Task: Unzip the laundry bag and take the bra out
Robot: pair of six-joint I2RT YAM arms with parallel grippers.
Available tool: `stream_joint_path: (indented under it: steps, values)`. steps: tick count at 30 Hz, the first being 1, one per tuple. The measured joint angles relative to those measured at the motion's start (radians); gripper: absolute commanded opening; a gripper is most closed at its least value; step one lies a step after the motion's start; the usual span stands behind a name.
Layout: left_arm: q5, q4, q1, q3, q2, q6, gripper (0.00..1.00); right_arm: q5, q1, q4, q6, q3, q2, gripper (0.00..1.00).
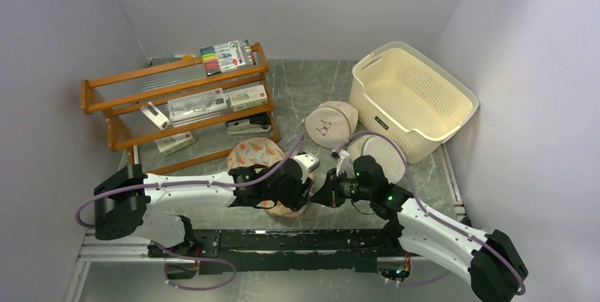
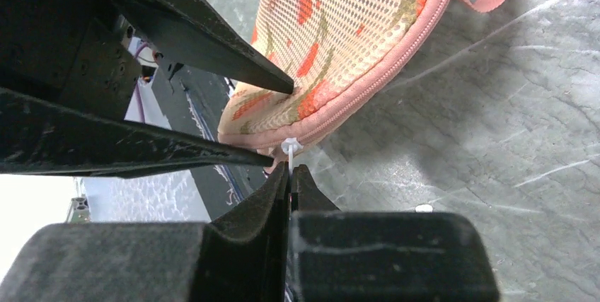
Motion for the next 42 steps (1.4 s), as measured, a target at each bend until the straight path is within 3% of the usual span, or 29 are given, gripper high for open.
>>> stream_joint_path:
  steps: [4, 11, 21, 31, 37, 42]
  values:
    - [-0.023, 0.004, 0.0, 0.001, 0.032, 0.006, 0.26, 0.002, 0.0, 0.002, -0.002, 0.0, 0.005, 0.0]
    - [-0.046, 0.016, -0.001, -0.006, 0.07, 0.005, 0.07, 0.163, 0.005, -0.046, 0.0, 0.035, 0.077, 0.0]
    - [-0.053, 0.06, -0.005, -0.058, 0.078, -0.026, 0.07, 0.414, 0.007, 0.025, -0.014, 0.126, 0.383, 0.0]
    - [-0.091, 0.091, -0.008, -0.087, 0.083, -0.058, 0.07, 0.348, -0.012, 0.145, -0.106, 0.318, 0.665, 0.0]
    - [-0.115, 0.075, -0.012, -0.087, 0.084, -0.08, 0.2, 0.328, -0.023, 0.15, -0.11, 0.282, 0.61, 0.0]
    - [-0.117, 0.044, -0.022, -0.061, 0.097, -0.076, 0.34, 0.346, -0.049, 0.084, -0.047, 0.147, 0.383, 0.0]
